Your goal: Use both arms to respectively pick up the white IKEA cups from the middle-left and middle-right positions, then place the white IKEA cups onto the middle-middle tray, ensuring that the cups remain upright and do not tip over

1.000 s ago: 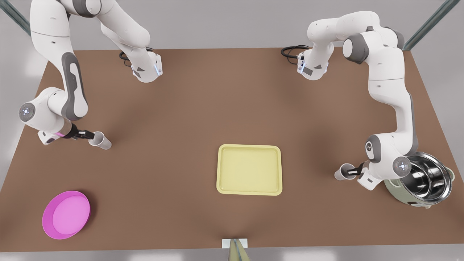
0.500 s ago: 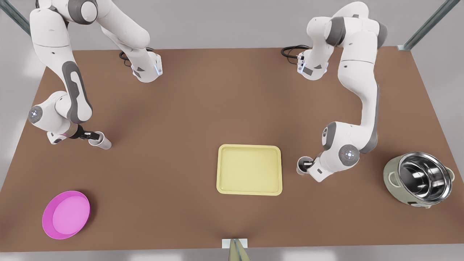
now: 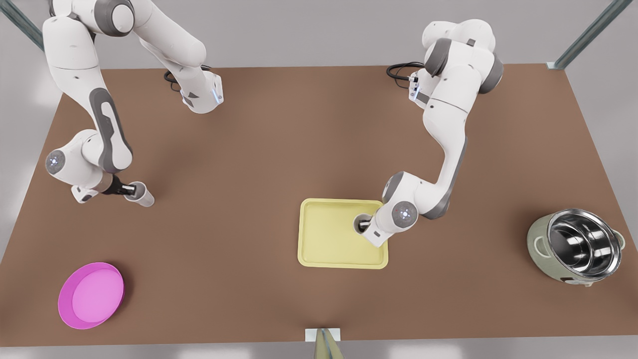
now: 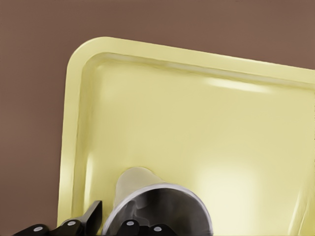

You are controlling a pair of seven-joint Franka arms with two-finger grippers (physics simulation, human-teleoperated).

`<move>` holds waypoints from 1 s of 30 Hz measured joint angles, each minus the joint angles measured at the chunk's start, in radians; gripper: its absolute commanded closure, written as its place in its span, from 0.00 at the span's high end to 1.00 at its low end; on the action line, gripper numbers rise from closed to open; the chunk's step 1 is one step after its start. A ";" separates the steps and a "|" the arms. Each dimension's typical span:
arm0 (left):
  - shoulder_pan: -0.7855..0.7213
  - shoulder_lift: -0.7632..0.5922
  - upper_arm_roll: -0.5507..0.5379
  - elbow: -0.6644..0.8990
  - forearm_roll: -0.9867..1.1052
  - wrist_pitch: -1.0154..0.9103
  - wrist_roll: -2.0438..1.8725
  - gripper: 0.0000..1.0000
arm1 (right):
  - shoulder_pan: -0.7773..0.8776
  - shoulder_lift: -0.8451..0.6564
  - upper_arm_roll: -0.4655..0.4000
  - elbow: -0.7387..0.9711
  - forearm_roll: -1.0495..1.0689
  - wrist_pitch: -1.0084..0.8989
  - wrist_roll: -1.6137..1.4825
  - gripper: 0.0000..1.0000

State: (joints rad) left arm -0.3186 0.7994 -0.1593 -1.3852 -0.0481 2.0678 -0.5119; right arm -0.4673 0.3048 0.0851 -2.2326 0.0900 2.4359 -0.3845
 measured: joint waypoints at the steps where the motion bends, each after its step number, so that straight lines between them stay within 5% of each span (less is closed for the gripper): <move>1: 0.004 0.001 -0.001 0.000 -0.002 0.008 -0.016 0.91 | -0.002 -0.005 0.015 0.007 0.000 -0.003 -0.002 0.21; 7: 0.034 -0.001 -0.023 -0.012 -0.004 0.033 -0.084 1.00 | 0.111 0.010 0.203 0.162 0.095 -0.053 0.008 0.21; 14: 0.033 -0.009 -0.040 -0.017 0.038 -0.097 -0.160 1.00 | 0.469 0.118 0.211 0.375 0.117 -0.064 0.165 0.21; 30: 0.180 -0.020 -0.189 -0.011 0.091 -0.190 -0.279 1.00 | 0.739 0.245 0.200 0.408 0.036 0.134 0.571 0.21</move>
State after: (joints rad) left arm -0.1388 0.7793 -0.3488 -1.3962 0.0433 1.8775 -0.7913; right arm 0.2716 0.5499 0.2852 -1.8245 0.1264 2.5696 0.1869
